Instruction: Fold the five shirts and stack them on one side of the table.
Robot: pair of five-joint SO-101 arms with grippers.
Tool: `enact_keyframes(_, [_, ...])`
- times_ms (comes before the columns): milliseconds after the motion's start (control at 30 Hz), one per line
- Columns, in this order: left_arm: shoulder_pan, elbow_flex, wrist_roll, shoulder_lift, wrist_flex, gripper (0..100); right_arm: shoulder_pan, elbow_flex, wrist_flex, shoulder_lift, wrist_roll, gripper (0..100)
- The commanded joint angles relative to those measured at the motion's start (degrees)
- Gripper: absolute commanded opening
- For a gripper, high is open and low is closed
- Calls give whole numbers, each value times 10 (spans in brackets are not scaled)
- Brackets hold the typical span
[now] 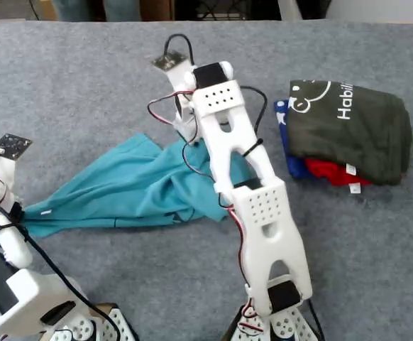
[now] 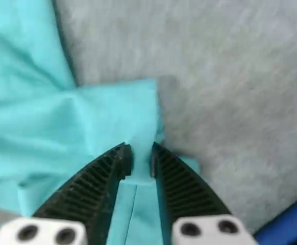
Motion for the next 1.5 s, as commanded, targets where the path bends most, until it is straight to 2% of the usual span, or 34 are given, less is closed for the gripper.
enact_keyframes(0, [1, -7, 7, -16, -7, 30, 11, 115, -1, -61, -2, 74])
enact_keyframes(100, [1, -7, 7, -16, -7, 30, 25, 182, -2, -64, -1, 72])
enact_keyframes(367, [1, -7, 7, -16, -7, 30, 81, 308, 0, -94, 58, 71])
enact_keyframes(567, [1, -7, 7, -16, -6, 30, 89, 362, -1, -114, 104, 80])
enact_keyframes(733, [1, -7, 7, -16, -7, 30, 136, 285, 3, -140, 78, 234])
enact_keyframes(833, [1, -1, 7, -16, -10, 30, 155, 258, 4, -174, 79, 266])
enact_keyframes(1000, [3, 1, 7, -16, -11, 30, 135, 270, 4, -256, 78, 262])
enact_keyframes(1167, [20, 5, 7, -16, -11, 30, 66, 235, -15, -281, 69, 262])
enact_keyframes(1300, [24, 14, 6, -16, -11, 30, 39, 177, -40, -213, 4, 262])
enact_keyframes(1467, [25, 14, 6, -16, -11, 30, 25, 103, -30, -60, -61, 262])
